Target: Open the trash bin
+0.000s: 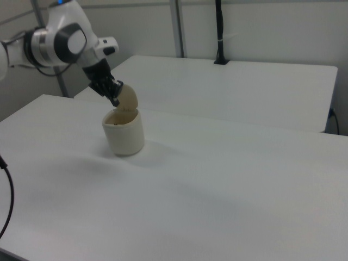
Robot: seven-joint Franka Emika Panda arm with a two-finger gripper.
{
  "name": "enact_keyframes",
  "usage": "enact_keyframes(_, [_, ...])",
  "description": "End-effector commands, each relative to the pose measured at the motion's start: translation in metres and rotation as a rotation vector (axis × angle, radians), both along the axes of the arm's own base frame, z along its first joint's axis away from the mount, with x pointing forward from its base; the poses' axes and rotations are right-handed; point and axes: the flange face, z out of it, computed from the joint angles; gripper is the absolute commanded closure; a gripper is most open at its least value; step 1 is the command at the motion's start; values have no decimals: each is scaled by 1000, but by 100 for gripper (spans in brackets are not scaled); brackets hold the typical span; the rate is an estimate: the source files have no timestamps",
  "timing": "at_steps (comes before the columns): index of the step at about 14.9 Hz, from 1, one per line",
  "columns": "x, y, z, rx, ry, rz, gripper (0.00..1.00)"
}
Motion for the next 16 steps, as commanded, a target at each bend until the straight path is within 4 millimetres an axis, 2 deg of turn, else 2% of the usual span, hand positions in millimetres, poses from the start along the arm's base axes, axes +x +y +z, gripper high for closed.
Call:
enact_keyframes(1, [-46,-33,61,30,36,-67,90])
enact_keyframes(3, [-66,-43,82,49,64,-86,66])
enact_keyframes(5, [-85,-54,96,68,108,-107,18])
enact_keyframes(6, [-91,-58,100,74,127,-115,6])
enact_keyframes(7, [-98,-66,102,80,148,-126,0])
enact_keyframes(9, [-112,-87,107,136,184,-73,0])
enact_keyframes(13, [-114,-120,110,133,193,-50,0])
enact_keyframes(16, [-113,-119,110,120,190,-48,0])
